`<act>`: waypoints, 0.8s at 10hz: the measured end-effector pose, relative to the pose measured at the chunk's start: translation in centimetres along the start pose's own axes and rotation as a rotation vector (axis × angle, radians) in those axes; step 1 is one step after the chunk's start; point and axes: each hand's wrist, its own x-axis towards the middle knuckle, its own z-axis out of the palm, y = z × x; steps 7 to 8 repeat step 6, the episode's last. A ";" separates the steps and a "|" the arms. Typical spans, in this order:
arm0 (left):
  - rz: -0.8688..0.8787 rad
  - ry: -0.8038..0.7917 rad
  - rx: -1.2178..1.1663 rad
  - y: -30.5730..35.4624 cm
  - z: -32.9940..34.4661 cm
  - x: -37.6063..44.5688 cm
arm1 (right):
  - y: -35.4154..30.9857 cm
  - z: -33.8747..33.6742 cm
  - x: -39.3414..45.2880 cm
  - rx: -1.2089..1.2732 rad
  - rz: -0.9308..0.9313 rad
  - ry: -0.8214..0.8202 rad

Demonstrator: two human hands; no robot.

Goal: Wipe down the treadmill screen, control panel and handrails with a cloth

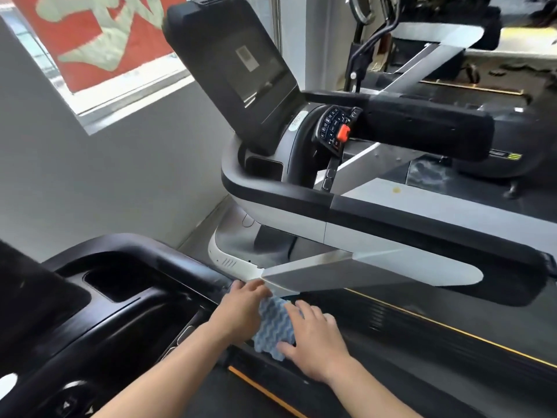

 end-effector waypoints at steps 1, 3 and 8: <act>0.126 -0.067 0.155 0.9 -0.1 0.2 | 0.3 0.6 0.8 -0.047 0.018 -0.009; 0.198 -0.134 0.253 0.4 0.1 1.1 | -0.4 0.4 1.8 -0.112 0.011 -0.042; -0.031 0.046 -0.275 -2.2 -2.2 -1.5 | -1.5 -6.3 4.9 0.038 0.046 -0.147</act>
